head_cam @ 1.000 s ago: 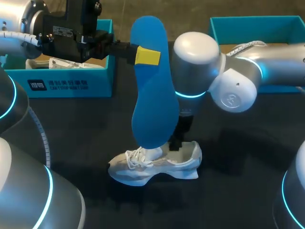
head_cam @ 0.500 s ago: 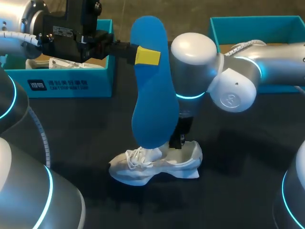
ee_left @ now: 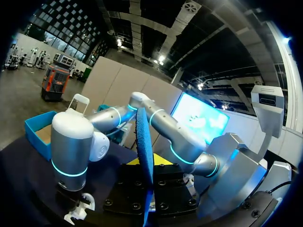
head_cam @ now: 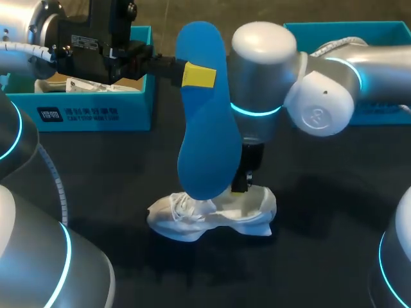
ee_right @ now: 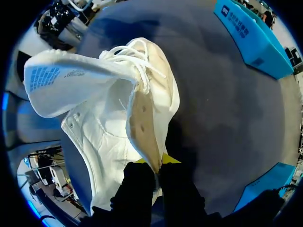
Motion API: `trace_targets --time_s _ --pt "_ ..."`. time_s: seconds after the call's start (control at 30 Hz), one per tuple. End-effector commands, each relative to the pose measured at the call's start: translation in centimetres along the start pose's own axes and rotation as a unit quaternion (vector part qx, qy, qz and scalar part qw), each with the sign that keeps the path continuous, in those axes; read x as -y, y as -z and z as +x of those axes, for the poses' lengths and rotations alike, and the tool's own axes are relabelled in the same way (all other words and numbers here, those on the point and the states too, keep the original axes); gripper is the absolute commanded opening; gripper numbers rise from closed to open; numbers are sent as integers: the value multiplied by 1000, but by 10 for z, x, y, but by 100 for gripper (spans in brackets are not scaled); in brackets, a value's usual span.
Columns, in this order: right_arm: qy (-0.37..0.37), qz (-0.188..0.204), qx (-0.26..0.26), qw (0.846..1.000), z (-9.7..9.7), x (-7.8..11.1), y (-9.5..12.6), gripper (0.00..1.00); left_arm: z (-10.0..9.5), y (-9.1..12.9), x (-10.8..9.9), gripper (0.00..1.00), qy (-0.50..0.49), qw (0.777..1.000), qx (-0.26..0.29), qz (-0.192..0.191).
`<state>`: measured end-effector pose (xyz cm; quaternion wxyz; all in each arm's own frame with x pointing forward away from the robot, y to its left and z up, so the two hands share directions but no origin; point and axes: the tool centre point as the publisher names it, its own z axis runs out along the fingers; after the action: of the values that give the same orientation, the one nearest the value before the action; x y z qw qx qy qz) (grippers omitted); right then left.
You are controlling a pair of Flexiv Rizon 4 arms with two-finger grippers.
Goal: Take the shoe out of the shoebox, open the shoe tongue, remove and reinsert the insole, then place the shoe into the shoebox
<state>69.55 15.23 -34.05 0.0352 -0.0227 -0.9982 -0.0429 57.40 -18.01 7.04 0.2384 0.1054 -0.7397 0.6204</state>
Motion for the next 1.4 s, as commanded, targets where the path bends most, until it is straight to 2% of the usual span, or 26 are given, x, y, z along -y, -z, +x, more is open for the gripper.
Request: trace_targets --time_s 0.03,0.3,0.87,0.9,1.07,1.27,1.33,1.4 --pt "-21 -19 -5 1000 4 11 11 0 -1 -1 1 0 1 1000 0 -2" --pt "-94 -75 -21 993 13 19 15 0 -1 -1 1 0 1 1000 0 -2" --pt "-95 -80 -27 992 12 19 14 0 -1 -1 1 0 1 1000 0 -2" --pt "-121 -105 -33 987 10 21 15 0 -1 -1 1 0 1 1000 0 -2" --pt "-186 -121 -44 974 11 30 18 0 -1 -1 1 0 1 1000 0 -2" --pt "-276 -158 -60 946 20 42 20 0 -1 -1 1 0 1 1000 0 -2" --pt "-313 -153 -54 936 25 44 16 0 -1 -1 1 0 1 1000 0 -2" --pt "-333 -169 -63 926 31 43 11 0 -1 -1 1 0 1 1000 0 -2"
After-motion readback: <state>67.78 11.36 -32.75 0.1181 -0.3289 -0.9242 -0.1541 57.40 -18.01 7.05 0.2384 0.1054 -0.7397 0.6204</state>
